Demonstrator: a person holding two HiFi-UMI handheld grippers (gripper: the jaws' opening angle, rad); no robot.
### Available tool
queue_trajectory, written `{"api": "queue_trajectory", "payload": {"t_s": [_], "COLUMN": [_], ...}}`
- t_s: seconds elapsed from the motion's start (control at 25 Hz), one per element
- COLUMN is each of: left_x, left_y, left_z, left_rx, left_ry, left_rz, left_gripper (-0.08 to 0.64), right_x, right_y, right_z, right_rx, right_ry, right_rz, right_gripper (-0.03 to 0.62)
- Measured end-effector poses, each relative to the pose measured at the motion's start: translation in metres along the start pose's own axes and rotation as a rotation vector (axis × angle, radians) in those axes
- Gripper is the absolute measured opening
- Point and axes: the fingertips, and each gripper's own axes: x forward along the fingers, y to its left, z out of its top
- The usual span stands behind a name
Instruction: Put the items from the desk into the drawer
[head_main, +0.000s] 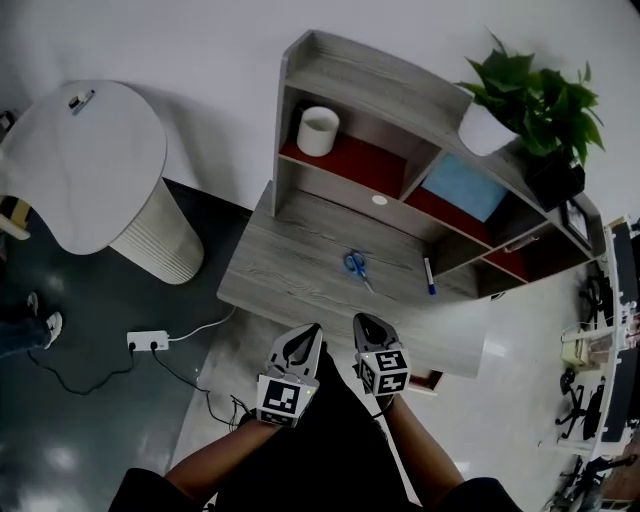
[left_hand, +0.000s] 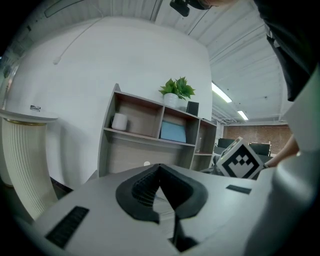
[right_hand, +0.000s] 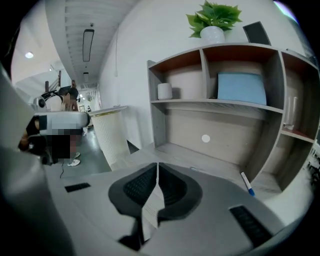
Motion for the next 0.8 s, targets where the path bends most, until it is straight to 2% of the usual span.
{"api": "queue_trajectory", "payload": {"t_s": [0.2, 0.36, 0.64, 0.8], "left_x": [0.021, 0.037, 0.072, 0.086], "left_y": [0.007, 0.010, 0.027, 0.035], "left_z": [-0.002, -0.001, 0.000, 0.003], "left_rx": [0.010, -0.011, 0.006, -0.020], "left_ry": [0.019, 0.035, 0.044, 0.035], "left_rz": [0.006, 0.018, 0.039, 0.064], "left_gripper": [0.003, 0.003, 0.003, 0.003], "right_x": [0.040, 0.066, 0.118, 0.145], "right_y": [-0.037, -0.069, -0.101, -0.116], "right_z": [-0.014, -0.036, -0.052, -0.067], "right_rx": [-0.046, -0.062, -0.100, -0.137], "right_ry": [0.073, 0.163, 0.267, 0.328], "right_rz": [-0.011, -0.023, -0.003, -0.007], "right_gripper": [0.023, 0.025, 0.026, 0.066]}}
